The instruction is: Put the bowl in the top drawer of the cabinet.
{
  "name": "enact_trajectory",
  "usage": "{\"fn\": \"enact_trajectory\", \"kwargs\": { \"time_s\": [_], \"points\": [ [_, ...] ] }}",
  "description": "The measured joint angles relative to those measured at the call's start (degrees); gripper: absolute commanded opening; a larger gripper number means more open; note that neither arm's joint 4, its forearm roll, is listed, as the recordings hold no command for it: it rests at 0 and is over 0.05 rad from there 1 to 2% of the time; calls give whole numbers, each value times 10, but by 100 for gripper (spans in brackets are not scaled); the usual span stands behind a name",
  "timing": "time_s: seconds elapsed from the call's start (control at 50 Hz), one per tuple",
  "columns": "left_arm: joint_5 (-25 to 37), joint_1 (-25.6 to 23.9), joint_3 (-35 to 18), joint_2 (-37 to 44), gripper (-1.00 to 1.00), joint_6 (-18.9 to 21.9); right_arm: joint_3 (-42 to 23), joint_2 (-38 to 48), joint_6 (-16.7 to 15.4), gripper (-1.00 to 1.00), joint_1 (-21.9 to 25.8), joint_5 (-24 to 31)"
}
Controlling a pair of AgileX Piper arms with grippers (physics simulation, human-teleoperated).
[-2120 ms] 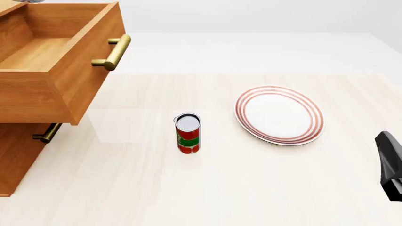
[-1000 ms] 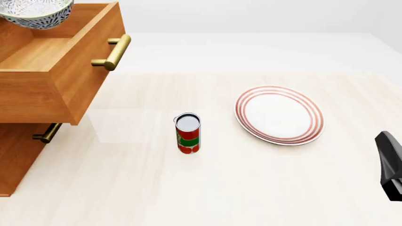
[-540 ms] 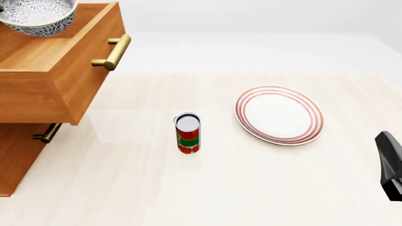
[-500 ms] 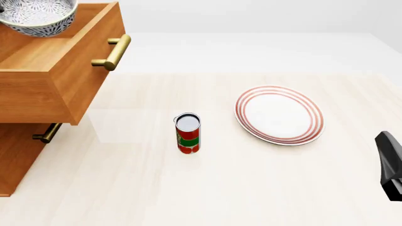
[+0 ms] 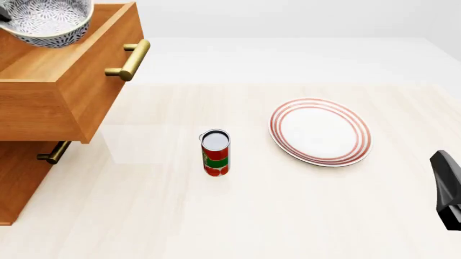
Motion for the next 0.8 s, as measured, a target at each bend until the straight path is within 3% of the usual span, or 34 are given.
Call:
{"fn": "enact_trajectory", "kwargs": {
  "time_s": [0.8],
  "points": [
    [-20,12,7,29,-100,9,0,0,0,100,0,0]
  ]
}}
